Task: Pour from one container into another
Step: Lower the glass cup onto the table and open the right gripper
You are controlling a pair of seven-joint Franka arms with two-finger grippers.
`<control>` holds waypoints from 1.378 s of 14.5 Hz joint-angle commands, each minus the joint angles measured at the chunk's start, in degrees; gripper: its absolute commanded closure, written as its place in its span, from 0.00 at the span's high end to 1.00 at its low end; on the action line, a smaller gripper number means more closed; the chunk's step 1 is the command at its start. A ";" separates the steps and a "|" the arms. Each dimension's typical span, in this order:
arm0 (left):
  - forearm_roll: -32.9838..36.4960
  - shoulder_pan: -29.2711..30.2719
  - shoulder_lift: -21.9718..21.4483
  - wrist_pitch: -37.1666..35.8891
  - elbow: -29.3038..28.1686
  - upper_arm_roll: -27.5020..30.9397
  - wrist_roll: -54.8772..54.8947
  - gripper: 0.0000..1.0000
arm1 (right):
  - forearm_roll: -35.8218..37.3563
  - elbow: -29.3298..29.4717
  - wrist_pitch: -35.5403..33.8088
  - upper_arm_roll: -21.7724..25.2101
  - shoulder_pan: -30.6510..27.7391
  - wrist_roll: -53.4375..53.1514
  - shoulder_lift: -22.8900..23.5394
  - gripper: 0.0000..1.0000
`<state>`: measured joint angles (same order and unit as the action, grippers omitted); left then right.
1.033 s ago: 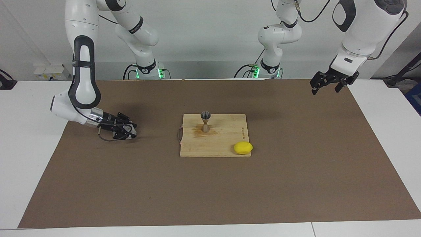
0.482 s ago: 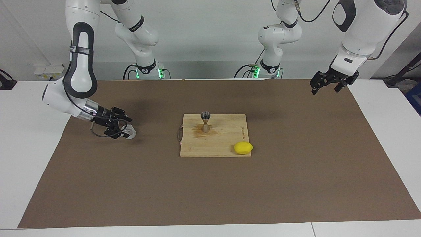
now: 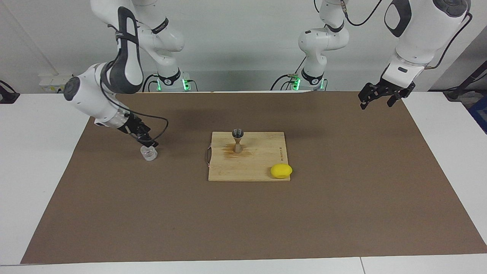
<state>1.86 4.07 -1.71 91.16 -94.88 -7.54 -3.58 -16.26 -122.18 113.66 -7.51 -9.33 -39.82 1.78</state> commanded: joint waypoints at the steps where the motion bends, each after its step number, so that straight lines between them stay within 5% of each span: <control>1: 0.51 0.77 -1.63 0.33 -2.15 -0.81 -0.64 1.00 | 6.67 -0.70 0.07 -0.05 3.87 6.49 -3.18 1.00; 13: 0.51 0.86 -1.72 0.51 -2.15 -0.72 -0.55 1.00 | 18.54 24.95 -13.18 -0.31 5.29 23.29 -1.35 1.00; 20: 0.51 0.86 -1.72 0.51 -2.15 -0.72 -0.46 1.00 | 18.55 27.61 -14.86 0.13 5.20 24.00 -1.25 1.00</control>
<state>1.86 4.08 -1.71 91.18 -95.10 -7.54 -3.58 1.27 -97.07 100.89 -7.04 -3.48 -17.41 -0.47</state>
